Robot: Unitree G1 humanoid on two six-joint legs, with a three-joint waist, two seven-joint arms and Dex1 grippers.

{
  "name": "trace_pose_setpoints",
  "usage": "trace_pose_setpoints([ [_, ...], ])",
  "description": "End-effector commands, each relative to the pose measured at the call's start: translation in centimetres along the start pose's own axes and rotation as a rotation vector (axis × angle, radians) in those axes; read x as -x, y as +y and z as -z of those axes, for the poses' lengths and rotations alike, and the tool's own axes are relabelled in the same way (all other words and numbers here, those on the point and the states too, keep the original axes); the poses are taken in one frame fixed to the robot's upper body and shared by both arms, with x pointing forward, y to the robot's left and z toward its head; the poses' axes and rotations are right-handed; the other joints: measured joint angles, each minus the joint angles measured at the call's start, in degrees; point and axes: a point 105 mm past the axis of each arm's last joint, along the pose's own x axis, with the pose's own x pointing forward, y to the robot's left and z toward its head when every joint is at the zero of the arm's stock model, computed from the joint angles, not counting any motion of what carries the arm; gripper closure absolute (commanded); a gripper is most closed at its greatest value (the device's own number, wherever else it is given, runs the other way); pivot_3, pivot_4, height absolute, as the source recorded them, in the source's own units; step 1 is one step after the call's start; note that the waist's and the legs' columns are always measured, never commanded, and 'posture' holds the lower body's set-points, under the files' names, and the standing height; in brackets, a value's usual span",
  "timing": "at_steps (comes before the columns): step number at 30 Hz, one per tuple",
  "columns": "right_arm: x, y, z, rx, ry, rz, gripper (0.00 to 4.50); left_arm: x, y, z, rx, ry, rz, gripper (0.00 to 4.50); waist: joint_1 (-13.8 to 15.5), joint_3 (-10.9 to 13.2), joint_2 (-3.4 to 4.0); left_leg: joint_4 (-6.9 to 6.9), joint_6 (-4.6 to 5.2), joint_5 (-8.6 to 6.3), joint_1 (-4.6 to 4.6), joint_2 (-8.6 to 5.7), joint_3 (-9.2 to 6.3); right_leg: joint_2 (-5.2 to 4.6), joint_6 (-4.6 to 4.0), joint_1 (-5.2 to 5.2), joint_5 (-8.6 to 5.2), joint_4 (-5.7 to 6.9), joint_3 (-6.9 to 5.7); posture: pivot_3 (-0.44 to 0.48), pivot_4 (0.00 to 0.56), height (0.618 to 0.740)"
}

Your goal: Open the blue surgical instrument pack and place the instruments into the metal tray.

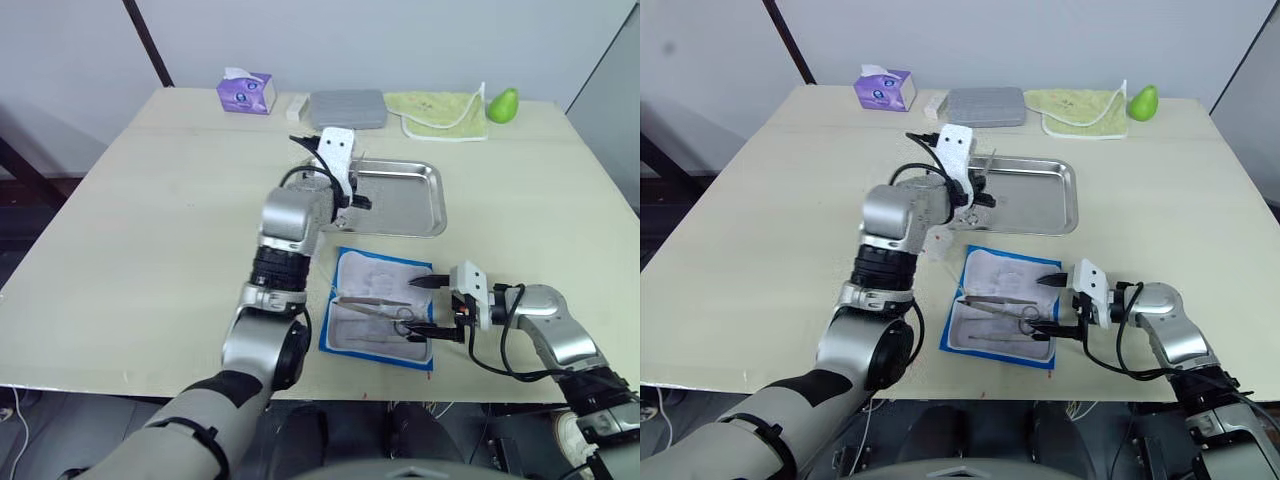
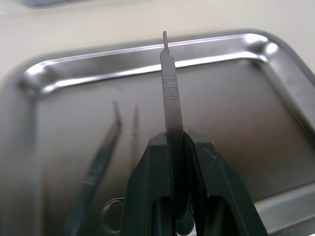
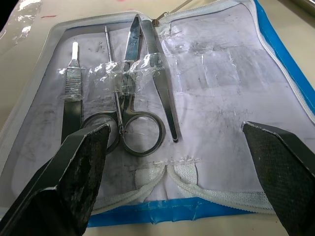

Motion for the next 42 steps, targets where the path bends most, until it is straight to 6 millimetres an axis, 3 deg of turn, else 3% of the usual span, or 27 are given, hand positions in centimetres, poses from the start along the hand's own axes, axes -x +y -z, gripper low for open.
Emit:
trace_pose_setpoints([
  [1,0.3,1.2,3.1,-0.098,0.112,-0.02,0.0,-0.8,-0.8,-1.3,-0.005,-0.062,-0.022,4.47,0.0,0.0,0.0,0.0,0.0,0.0,-0.01,0.0,-0.01,0.0,0.0,0.0,0.0,0.0,-0.01,0.0,0.15,0.74],
  [12,0.2,1.3,3.0,-0.103,0.107,-0.008,0.0,-2.7,-0.4,1.7,-0.017,0.017,-0.083,4.47,-0.1,0.0,0.0,-0.02,0.0,0.0,-0.02,-0.02,-0.02,0.01,0.02,-0.01,-0.01,-0.02,-0.02,0.0,0.15,0.74],
  [22,0.3,1.4,3.0,-0.107,0.108,-0.006,0.0,-2.8,0.2,2.4,-0.007,0.035,-0.1,4.47,-0.1,0.0,-0.01,-0.02,-0.01,0.0,-0.02,-0.02,-0.02,0.01,0.03,-0.01,-0.01,-0.02,-0.03,0.0,0.15,0.74],
  [24,0.2,1.4,3.0,-0.106,0.108,-0.007,0.0,-2.8,0.2,2.4,-0.007,0.036,-0.102,3.59,-0.1,0.0,-0.01,-0.02,-0.01,0.0,-0.02,-0.02,-0.02,0.01,0.03,-0.01,-0.01,-0.02,-0.03,0.0,0.15,0.74],
  [27,0.2,1.4,3.0,-0.105,0.107,-0.008,0.0,-2.8,0.2,2.4,-0.005,0.036,-0.103,2.81,-0.1,0.0,-0.01,-0.02,-0.01,0.0,-0.02,-0.02,-0.02,0.01,0.03,-0.01,-0.01,-0.02,-0.03,0.0,0.15,0.74],
  [31,0.2,1.4,3.0,-0.103,0.106,-0.008,0.0,-2.6,-0.1,2.2,0.001,0.024,-0.085,1.18,-0.1,0.0,-0.01,-0.02,-0.01,0.0,-0.02,-0.02,-0.02,0.01,0.03,-0.01,-0.02,-0.02,-0.03,0.0,0.15,0.74],
  [37,0.2,1.4,2.9,-0.102,0.101,-0.002,0.0,0.1,-3.3,-0.7,0.042,-0.14,0.183,1.18,-0.1,0.0,0.03,-0.02,-0.05,0.02,-0.03,-0.01,-0.02,0.01,0.03,-0.01,-0.02,-0.02,-0.02,0.0,0.15,0.74],
  [40,0.2,1.3,2.8,-0.099,0.09,0.0,0.0,2.7,-4.7,-1.8,-0.003,-0.275,0.369,1.18,-0.1,0.0,0.06,-0.02,-0.14,0.07,-0.02,-0.01,-0.01,0.0,0.03,-0.01,-0.02,-0.01,-0.02,0.0,0.15,0.74],
  [42,0.1,1.3,2.7,-0.098,0.083,0.001,0.0,5.0,-5.9,-1.4,-0.048,-0.339,0.576,1.18,-0.2,0.0,0.12,-0.05,-0.3,0.16,0.02,0.0,0.03,0.0,0.03,-0.01,-0.02,0.0,0.02,0.0,0.15,0.74],
])
